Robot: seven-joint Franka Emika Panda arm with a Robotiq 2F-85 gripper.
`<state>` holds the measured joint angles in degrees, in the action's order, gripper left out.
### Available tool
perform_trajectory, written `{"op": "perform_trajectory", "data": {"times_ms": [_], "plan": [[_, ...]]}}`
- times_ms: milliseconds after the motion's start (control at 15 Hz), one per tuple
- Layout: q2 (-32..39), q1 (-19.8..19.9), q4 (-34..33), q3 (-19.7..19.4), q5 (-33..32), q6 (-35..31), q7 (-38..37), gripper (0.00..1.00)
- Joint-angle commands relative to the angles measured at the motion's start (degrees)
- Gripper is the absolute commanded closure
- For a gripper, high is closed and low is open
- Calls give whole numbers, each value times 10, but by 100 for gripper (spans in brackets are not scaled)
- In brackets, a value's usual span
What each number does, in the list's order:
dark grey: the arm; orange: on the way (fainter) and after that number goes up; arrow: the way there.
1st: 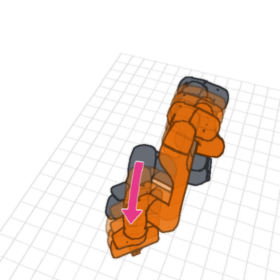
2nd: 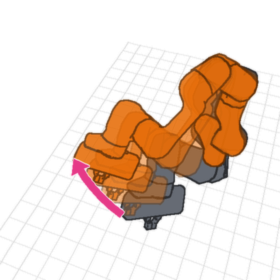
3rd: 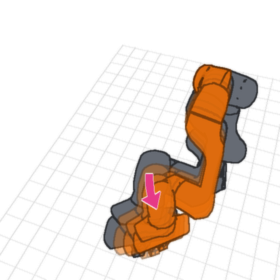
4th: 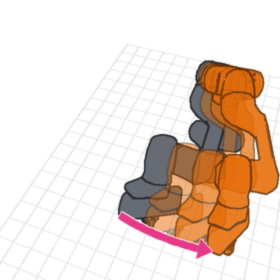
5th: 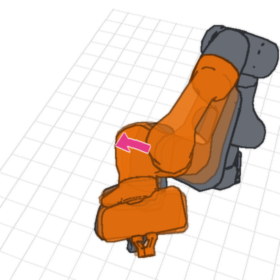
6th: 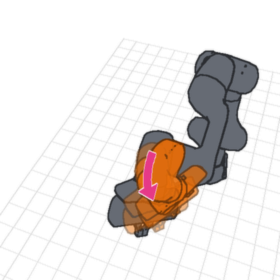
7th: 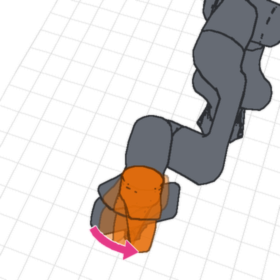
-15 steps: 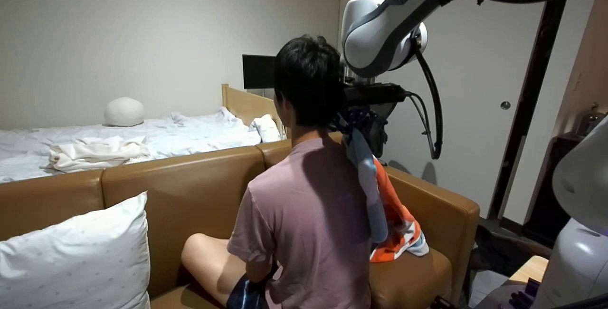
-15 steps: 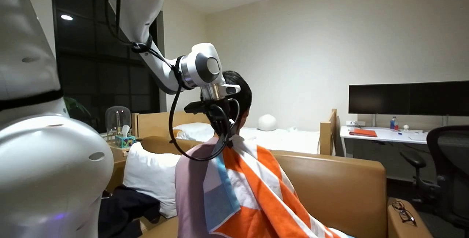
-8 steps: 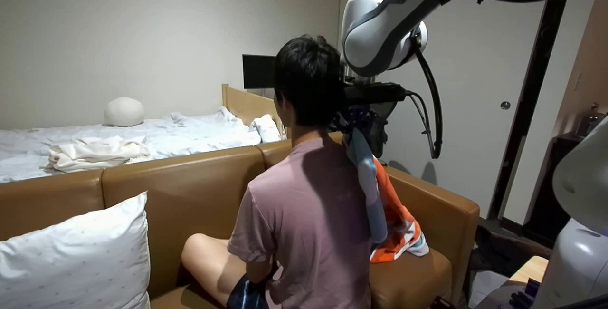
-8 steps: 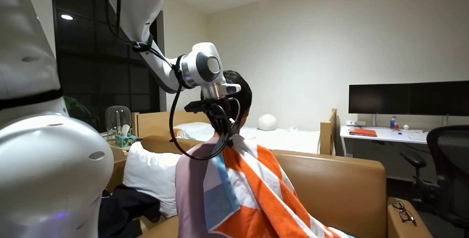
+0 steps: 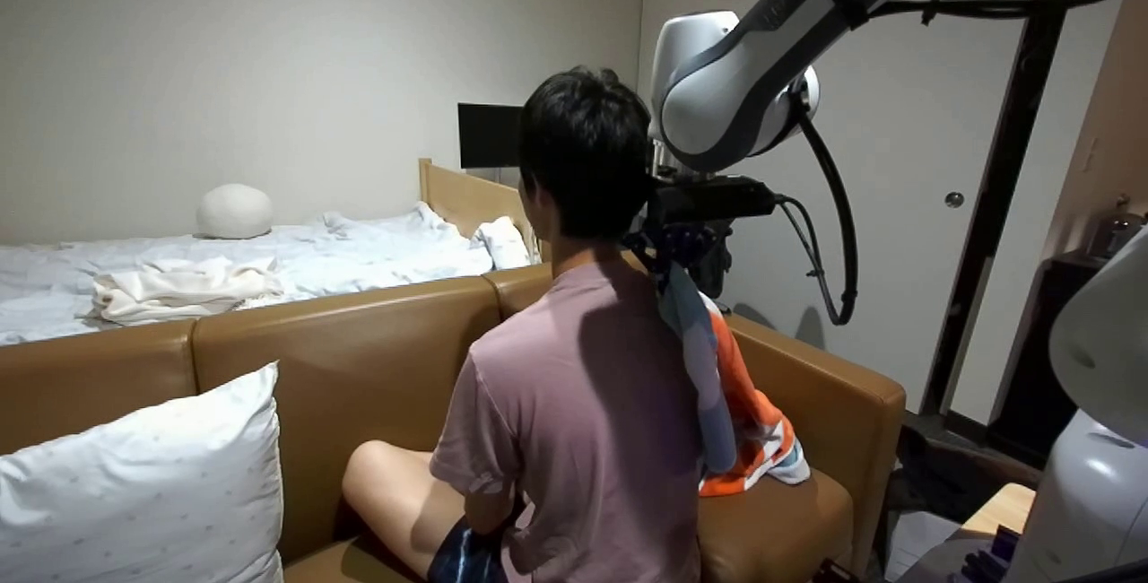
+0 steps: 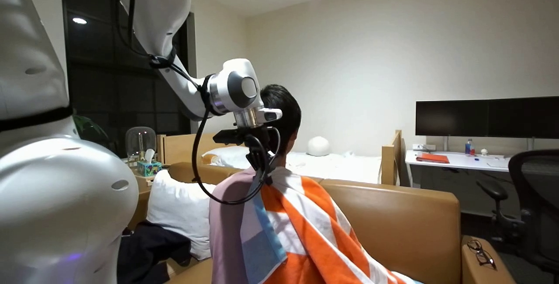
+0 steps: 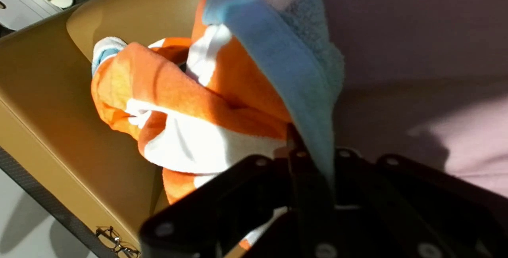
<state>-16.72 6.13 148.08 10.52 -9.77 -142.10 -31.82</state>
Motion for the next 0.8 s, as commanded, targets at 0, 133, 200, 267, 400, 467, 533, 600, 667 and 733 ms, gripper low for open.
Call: {"op": "perform_trajectory", "data": {"times_ms": [0, 133, 200, 267, 400, 467, 533, 600, 667, 733], "plan": [[-37, -11, 43, 10, -15, -27, -34, 98], [-53, -11, 54, 21, -18, -30, -46, 98], [-61, -12, 60, 27, -19, -31, -53, 98], [-73, -13, 65, 36, -20, -27, -59, 98], [-93, -16, 68, 54, -23, -14, -77, 98], [-101, -18, 67, 64, -24, -6, -87, 98], [-107, -22, 63, 75, -24, 5, -93, 98], [-112, -24, 60, 85, -24, 14, -103, 98], [-113, -27, 52, 96, -24, 28, -112, 98], [-116, -33, 45, 106, -23, 44, -120, 98]]}}
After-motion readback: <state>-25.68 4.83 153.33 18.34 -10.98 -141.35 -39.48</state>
